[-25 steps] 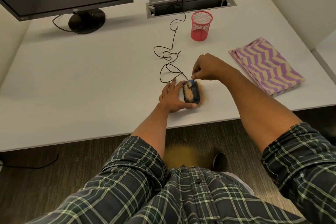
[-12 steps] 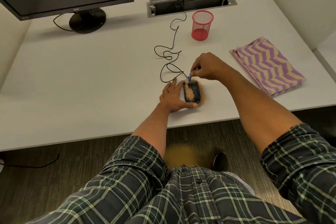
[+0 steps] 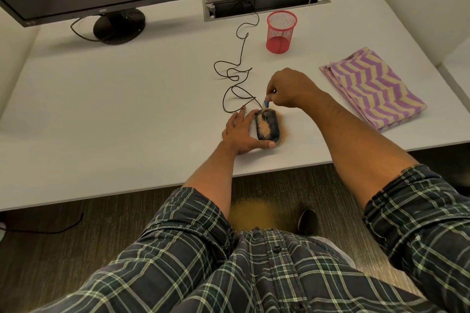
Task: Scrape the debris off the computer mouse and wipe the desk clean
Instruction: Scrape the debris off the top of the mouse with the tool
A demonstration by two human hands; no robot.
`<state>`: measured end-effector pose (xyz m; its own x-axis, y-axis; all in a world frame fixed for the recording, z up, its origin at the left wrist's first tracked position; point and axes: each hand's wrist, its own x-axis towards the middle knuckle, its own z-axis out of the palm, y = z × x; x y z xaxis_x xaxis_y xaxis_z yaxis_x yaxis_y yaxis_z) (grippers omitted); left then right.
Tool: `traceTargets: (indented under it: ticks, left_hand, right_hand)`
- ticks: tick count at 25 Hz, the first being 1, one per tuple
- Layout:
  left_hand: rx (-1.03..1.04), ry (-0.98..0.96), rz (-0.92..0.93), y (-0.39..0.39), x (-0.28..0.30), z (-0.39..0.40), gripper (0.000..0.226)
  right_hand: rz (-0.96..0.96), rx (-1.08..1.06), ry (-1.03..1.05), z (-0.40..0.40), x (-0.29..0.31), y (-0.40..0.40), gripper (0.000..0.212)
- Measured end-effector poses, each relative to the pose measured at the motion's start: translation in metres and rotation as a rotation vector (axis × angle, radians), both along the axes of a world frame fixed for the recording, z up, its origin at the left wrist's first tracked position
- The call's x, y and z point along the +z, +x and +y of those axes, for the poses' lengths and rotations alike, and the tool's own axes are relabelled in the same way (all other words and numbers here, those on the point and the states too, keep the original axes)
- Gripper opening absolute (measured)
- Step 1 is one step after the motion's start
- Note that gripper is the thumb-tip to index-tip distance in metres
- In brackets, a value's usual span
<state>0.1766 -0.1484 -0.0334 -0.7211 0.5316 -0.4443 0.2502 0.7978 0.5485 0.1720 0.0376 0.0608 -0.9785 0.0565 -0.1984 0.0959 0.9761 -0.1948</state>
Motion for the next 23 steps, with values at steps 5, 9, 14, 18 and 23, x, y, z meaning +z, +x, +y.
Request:
traceTargets:
  ticks: [5, 9, 14, 18, 23]
  left_hand:
    - [-0.009, -0.009, 0.001, 0.000, 0.001, 0.000, 0.121]
    - [-0.013, -0.005, 0.007, 0.000, 0.001, 0.000, 0.121]
    - [0.003, 0.007, -0.005, 0.002, 0.001, -0.001, 0.121]
    - [0.004, 0.009, -0.003, 0.001, 0.001, -0.001, 0.121]
    - [0.001, 0.013, -0.003, 0.001, 0.001, -0.001, 0.122]
  right_hand:
    - [-0.066, -0.004, -0.023, 0.005, 0.002, 0.004, 0.019]
    - [-0.048, -0.037, -0.120, 0.008, -0.002, 0.009, 0.020]
    - [0.023, -0.062, -0.103, 0.006, -0.003, 0.015, 0.018]
    - [0.030, -0.072, -0.034, 0.002, -0.006, 0.015, 0.018]
    - [0.015, -0.080, -0.071, -0.001, -0.007, 0.016, 0.020]
